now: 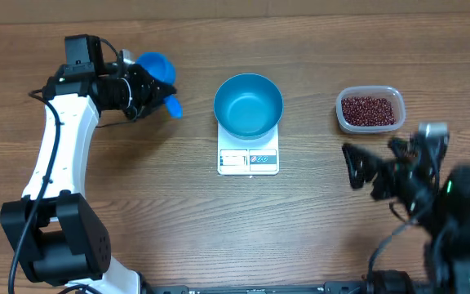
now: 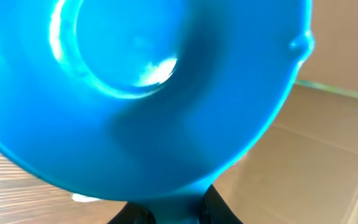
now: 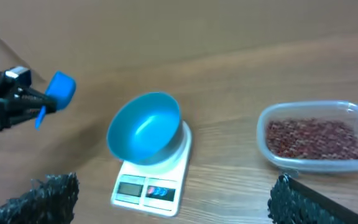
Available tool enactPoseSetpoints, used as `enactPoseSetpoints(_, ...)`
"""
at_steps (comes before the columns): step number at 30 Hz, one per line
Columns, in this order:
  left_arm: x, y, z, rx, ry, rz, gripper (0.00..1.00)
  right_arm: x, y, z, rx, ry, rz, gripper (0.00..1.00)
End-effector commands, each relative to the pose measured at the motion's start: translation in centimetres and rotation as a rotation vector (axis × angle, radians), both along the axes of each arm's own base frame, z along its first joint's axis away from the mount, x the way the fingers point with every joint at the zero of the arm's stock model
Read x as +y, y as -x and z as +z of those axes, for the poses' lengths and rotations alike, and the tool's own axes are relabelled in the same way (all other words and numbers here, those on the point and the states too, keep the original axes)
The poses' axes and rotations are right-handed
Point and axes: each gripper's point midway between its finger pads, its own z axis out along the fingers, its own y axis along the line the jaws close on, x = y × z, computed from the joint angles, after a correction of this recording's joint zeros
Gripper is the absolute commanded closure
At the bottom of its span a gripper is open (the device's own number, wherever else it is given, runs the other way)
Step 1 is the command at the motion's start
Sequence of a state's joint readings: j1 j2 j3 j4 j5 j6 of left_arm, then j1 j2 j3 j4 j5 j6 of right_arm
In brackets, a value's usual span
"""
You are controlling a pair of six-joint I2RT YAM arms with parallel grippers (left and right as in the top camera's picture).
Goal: Scoop item into bowl and weigh 150g on scale
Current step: 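Bring the right gripper to the scoop handle held by the left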
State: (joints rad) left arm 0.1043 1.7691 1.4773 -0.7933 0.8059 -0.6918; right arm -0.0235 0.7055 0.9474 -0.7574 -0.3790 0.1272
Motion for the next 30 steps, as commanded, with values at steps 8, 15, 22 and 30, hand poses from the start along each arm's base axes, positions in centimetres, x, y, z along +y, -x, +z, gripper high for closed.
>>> enactPoseSetpoints(8,-5.9,1.1,5.3,0.024,0.262,-0.087,0.82,7.7,-3.1,2.1,0.184,-0.319,0.437,0.22)
enactPoseSetpoints(15,-10.4,1.1,7.1,0.020,0.328,-0.141,0.80,11.3,-6.4,-1.0,0.309,-0.337,0.354,0.26)
enactPoseSetpoints(22,-14.3,2.1,7.3,0.069,0.339,-0.162,0.80,15.3,-8.5,-0.6,0.225,-0.307,0.237,0.28)
enactPoseSetpoints(30,-17.0,3.0,8.0,0.110,0.374,-0.187,0.80,17.9,-9.9,-1.9,0.195,-0.282,0.115,0.33)
